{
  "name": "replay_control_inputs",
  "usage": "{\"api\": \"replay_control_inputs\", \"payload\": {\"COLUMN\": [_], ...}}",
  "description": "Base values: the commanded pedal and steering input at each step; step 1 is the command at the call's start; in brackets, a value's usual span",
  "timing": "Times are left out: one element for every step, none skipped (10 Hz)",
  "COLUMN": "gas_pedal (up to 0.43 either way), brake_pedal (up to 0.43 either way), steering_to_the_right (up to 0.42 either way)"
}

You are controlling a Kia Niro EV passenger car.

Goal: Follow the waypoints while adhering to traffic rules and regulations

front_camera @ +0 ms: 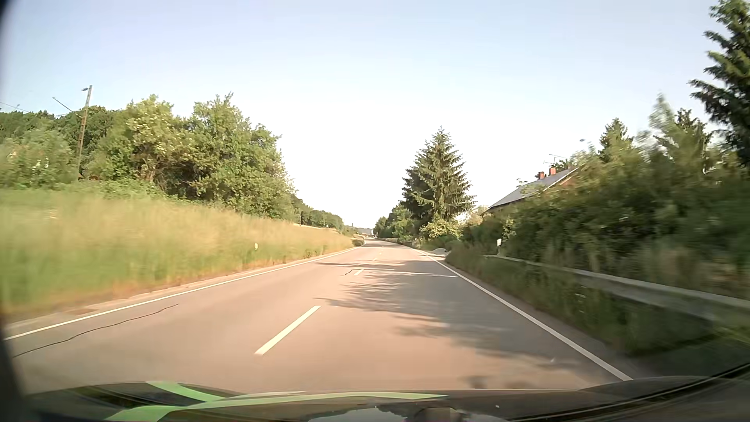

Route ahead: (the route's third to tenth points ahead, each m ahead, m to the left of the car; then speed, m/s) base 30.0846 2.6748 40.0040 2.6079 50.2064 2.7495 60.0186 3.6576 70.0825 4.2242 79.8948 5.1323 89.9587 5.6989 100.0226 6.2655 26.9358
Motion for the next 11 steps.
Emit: {"api": "replay_control_inputs", "payload": {"gas_pedal": [0.000, 0.020, 0.047, 0.059, 0.067, 0.110, 0.138, 0.169, 0.177, 0.197, 0.209], "brake_pedal": [0.000, 0.000, 0.000, 0.000, 0.000, 0.000, 0.000, 0.000, 0.000, 0.000, 0.000], "steering_to_the_right": [-0.002, -0.002, -0.002, -0.002, -0.002, -0.002, -0.002, -0.003, -0.002, -0.003, -0.004]}}
